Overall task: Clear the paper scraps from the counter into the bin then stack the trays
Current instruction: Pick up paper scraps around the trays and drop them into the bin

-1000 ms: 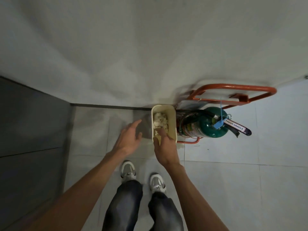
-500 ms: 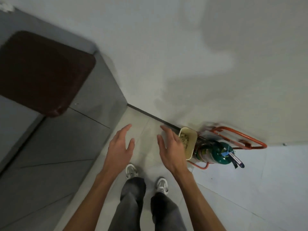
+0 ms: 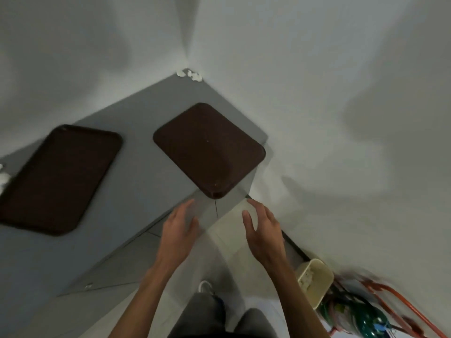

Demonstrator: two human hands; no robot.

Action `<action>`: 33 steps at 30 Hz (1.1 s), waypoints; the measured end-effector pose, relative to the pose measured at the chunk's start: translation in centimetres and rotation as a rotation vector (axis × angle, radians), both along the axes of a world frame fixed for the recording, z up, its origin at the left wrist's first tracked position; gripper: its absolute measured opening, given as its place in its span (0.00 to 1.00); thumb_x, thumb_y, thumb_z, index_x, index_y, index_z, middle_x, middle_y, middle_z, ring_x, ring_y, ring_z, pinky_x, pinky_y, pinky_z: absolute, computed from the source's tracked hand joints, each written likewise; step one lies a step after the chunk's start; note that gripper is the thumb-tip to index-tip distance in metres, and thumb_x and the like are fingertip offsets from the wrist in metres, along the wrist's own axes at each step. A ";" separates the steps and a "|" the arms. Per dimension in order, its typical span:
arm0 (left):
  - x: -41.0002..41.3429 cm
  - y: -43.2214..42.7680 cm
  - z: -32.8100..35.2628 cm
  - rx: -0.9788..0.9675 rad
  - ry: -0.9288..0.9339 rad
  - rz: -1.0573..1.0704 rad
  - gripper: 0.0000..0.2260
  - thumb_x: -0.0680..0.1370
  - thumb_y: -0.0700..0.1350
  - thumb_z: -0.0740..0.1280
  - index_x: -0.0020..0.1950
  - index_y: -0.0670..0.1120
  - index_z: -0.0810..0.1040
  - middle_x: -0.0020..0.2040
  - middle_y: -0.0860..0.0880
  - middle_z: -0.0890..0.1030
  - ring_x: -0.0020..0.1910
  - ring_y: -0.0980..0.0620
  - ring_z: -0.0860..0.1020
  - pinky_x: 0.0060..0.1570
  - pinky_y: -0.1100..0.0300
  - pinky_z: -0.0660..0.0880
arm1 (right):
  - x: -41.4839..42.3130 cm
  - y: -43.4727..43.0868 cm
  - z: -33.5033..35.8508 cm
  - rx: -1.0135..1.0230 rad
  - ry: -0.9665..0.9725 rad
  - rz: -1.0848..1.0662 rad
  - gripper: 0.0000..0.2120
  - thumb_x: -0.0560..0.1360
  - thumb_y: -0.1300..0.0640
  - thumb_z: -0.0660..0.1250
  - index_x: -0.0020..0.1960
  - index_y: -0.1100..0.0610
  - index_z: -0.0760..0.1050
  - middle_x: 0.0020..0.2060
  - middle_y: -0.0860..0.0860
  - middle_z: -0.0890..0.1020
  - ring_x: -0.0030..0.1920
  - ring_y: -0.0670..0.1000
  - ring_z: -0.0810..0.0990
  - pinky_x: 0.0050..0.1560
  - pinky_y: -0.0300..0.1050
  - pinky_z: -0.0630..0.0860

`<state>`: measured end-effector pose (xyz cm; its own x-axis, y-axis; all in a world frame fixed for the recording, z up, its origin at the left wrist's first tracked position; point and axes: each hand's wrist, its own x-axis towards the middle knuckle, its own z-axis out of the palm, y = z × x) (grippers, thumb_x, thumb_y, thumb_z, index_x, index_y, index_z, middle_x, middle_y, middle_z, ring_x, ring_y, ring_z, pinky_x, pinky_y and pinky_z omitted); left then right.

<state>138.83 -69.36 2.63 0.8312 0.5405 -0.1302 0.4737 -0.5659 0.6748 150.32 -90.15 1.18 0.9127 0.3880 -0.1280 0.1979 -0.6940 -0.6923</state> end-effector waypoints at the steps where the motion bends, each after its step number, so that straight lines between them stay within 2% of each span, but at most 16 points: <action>1: 0.0 1.4 0.3 0.007 -0.011 0.005 0.21 0.82 0.43 0.68 0.75 0.50 0.71 0.72 0.50 0.75 0.70 0.49 0.74 0.69 0.56 0.70 | 0.1 1.5 0.5 0.008 -0.022 0.013 0.21 0.85 0.39 0.58 0.76 0.43 0.68 0.74 0.47 0.76 0.72 0.50 0.74 0.72 0.53 0.74; 6: 1.2 7.4 1.5 0.059 -0.023 0.052 0.18 0.82 0.43 0.67 0.72 0.48 0.74 0.71 0.48 0.76 0.68 0.47 0.75 0.68 0.53 0.70 | 1.9 7.4 2.1 0.051 -0.089 0.092 0.20 0.84 0.44 0.63 0.75 0.47 0.70 0.69 0.48 0.80 0.66 0.47 0.79 0.64 0.41 0.74; 9: 3.3 10.3 1.9 0.083 -0.042 0.043 0.18 0.82 0.41 0.67 0.72 0.46 0.75 0.69 0.46 0.77 0.66 0.45 0.76 0.65 0.58 0.69 | 4.6 10.0 2.4 0.053 -0.084 0.127 0.20 0.84 0.45 0.64 0.75 0.46 0.71 0.70 0.48 0.79 0.61 0.44 0.79 0.61 0.38 0.75; 11: 5.3 12.4 1.6 0.086 -0.039 0.066 0.17 0.82 0.42 0.67 0.71 0.45 0.76 0.68 0.45 0.77 0.65 0.44 0.77 0.64 0.59 0.68 | 7.1 11.7 2.4 0.059 -0.069 0.153 0.19 0.85 0.46 0.64 0.74 0.46 0.72 0.70 0.48 0.78 0.63 0.47 0.79 0.62 0.42 0.78; 14: 9.2 15.6 0.6 0.120 -0.063 0.082 0.15 0.82 0.43 0.66 0.70 0.48 0.76 0.67 0.47 0.78 0.64 0.46 0.78 0.64 0.55 0.72 | 11.6 14.7 2.2 0.039 -0.065 0.172 0.18 0.85 0.47 0.64 0.74 0.46 0.72 0.71 0.47 0.77 0.68 0.50 0.77 0.67 0.48 0.77; 17: 14.3 18.6 -0.4 0.112 -0.108 0.138 0.15 0.81 0.43 0.68 0.68 0.51 0.76 0.64 0.48 0.79 0.62 0.49 0.79 0.63 0.58 0.72 | 17.2 18.4 1.8 0.011 -0.090 0.220 0.18 0.85 0.46 0.63 0.74 0.46 0.72 0.72 0.45 0.76 0.69 0.48 0.76 0.70 0.45 0.73; 21: 20.8 21.1 -0.5 0.075 -0.150 0.250 0.15 0.80 0.43 0.70 0.66 0.51 0.77 0.61 0.49 0.81 0.56 0.48 0.81 0.61 0.55 0.77 | 25.4 24.3 0.9 -0.036 -0.148 0.310 0.19 0.85 0.46 0.61 0.75 0.45 0.68 0.72 0.46 0.75 0.66 0.48 0.78 0.66 0.47 0.77; 25: 25.1 23.1 -0.1 0.102 -0.204 0.292 0.15 0.79 0.41 0.70 0.66 0.49 0.78 0.62 0.51 0.82 0.60 0.51 0.80 0.63 0.55 0.76 | 33.9 32.8 -0.7 -0.165 -0.258 0.414 0.21 0.85 0.49 0.63 0.76 0.51 0.68 0.68 0.54 0.78 0.65 0.58 0.80 0.62 0.55 0.80; 28: 27.0 24.5 0.0 0.083 -0.238 0.319 0.14 0.80 0.41 0.70 0.66 0.49 0.79 0.60 0.53 0.82 0.59 0.54 0.81 0.62 0.58 0.75 | 39.6 39.8 -1.6 -0.244 -0.364 0.472 0.21 0.82 0.56 0.65 0.73 0.56 0.68 0.67 0.56 0.77 0.63 0.61 0.79 0.58 0.58 0.81; 30: 28.0 25.6 0.0 0.073 -0.255 0.330 0.14 0.80 0.41 0.70 0.66 0.48 0.78 0.61 0.53 0.83 0.60 0.54 0.81 0.63 0.59 0.75 | 43.0 44.0 -2.1 -0.277 -0.436 0.501 0.25 0.80 0.60 0.64 0.76 0.59 0.66 0.72 0.57 0.74 0.69 0.62 0.76 0.64 0.58 0.78; 33: 28.9 27.3 0.0 0.081 -0.256 0.340 0.14 0.80 0.41 0.70 0.66 0.48 0.79 0.62 0.53 0.83 0.62 0.54 0.80 0.64 0.58 0.75 | 47.6 48.9 -3.0 -0.378 -0.473 0.562 0.31 0.81 0.62 0.61 0.83 0.61 0.58 0.81 0.58 0.64 0.75 0.63 0.70 0.69 0.59 0.73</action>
